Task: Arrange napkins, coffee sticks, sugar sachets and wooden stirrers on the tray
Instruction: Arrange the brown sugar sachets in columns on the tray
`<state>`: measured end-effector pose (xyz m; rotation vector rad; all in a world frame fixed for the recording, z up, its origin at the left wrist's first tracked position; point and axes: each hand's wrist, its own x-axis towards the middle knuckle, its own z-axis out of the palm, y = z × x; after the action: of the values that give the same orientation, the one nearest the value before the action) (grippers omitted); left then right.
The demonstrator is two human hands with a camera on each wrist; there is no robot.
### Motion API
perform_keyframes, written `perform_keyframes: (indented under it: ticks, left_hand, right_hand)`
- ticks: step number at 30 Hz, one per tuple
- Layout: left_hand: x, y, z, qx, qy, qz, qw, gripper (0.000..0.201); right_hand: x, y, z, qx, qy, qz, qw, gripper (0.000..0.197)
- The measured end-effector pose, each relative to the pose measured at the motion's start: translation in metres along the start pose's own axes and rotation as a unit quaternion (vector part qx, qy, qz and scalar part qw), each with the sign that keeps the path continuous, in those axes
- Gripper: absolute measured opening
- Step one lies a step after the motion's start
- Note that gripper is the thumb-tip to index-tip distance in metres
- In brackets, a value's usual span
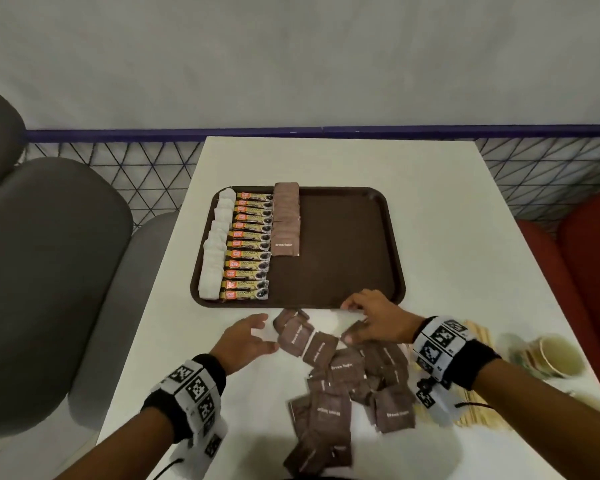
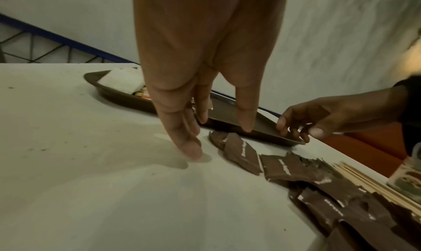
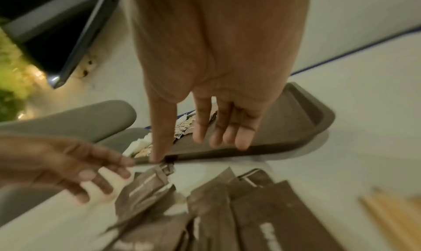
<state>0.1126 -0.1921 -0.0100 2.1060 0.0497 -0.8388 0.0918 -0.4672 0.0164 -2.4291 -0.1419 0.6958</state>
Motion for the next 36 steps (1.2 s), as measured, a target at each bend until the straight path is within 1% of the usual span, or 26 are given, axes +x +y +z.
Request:
perform_keyframes:
  ticks: [2,4,5,7,10,12,14,16,19,21,22,24,26,28,30,32,34,36]
  left_hand:
    - [0.005,0.005,0.01,0.046,0.018,0.008,0.999,0.076]
    - [0.009,0.01,0.021,0.118,0.038,0.019,0.992,0.082]
    - [0.01,0.013,0.026,0.157,0.046,0.026,0.986,0.082]
    - [0.009,0.018,0.037,0.222,0.052,0.041,0.973,0.074]
    - [0.007,0.022,0.052,0.268,0.046,0.062,0.96,0.061]
    - [0.005,0.021,0.061,0.257,0.036,0.07,0.963,0.056]
    - [0.002,0.019,0.07,0.222,0.022,0.078,0.972,0.052]
    - [-0.001,0.016,0.076,0.199,0.01,0.085,0.976,0.048]
    - [-0.003,0.013,0.072,0.173,0.014,0.087,0.981,0.04]
    - [-0.004,0.012,0.063,0.13,0.022,0.076,0.988,0.039]
    - [-0.005,0.011,0.058,0.104,0.028,0.066,0.992,0.038]
    - [-0.009,0.01,0.051,0.049,0.042,0.043,0.997,0.035]
    - [-0.011,0.009,0.05,0.01,0.045,0.034,0.998,0.042]
    - [-0.012,0.009,0.051,0.029,0.026,0.043,0.998,0.051]
    - [-0.011,0.01,0.056,0.076,0.007,0.069,0.995,0.054]
    - [-0.01,0.01,0.062,0.095,0.01,0.085,0.992,0.052]
    - [-0.01,0.01,0.065,0.082,0.028,0.083,0.993,0.049]
    - [-0.01,0.009,0.066,0.061,0.043,0.074,0.995,0.044]
  right_hand:
    - [-0.012,0.002,0.003,-0.098,-0.05,0.0,0.994,0.082]
    - [-0.02,0.004,0.009,-0.174,-0.077,0.003,0.982,0.103]
    - [-0.022,0.006,0.014,-0.203,-0.086,0.011,0.975,0.111]
    - [-0.022,0.009,0.024,-0.242,-0.093,0.03,0.965,0.119]
    - [-0.019,0.011,0.038,-0.258,-0.074,0.043,0.962,0.119]
    - [-0.018,0.008,0.04,-0.239,-0.06,0.041,0.968,0.114]
    - [-0.018,0.002,0.041,-0.191,-0.047,0.031,0.98,0.1]
    - [-0.018,-0.004,0.043,-0.121,-0.026,0.015,0.992,0.088]
    - [-0.019,-0.008,0.042,-0.022,-0.017,0.003,1.0,0.081]
    - [-0.021,-0.006,0.033,0.02,-0.023,0.017,0.999,0.079]
    - [-0.022,-0.005,0.027,0.022,-0.029,0.031,0.999,0.082]
    - [-0.025,-0.002,0.02,-0.008,-0.056,0.082,0.995,0.095]
    - [-0.027,-0.002,0.021,-0.05,-0.076,0.126,0.988,0.107]
    - [-0.026,-0.008,0.031,-0.061,-0.057,0.136,0.987,0.116]
    - [-0.023,-0.018,0.042,-0.051,-0.032,0.132,0.989,0.121]
    - [-0.018,-0.03,0.053,-0.057,-0.025,0.123,0.99,0.12]
    - [-0.012,-0.039,0.06,-0.072,-0.028,0.12,0.99,0.114]
    - [-0.006,-0.044,0.063,-0.054,-0.029,0.131,0.989,0.107]
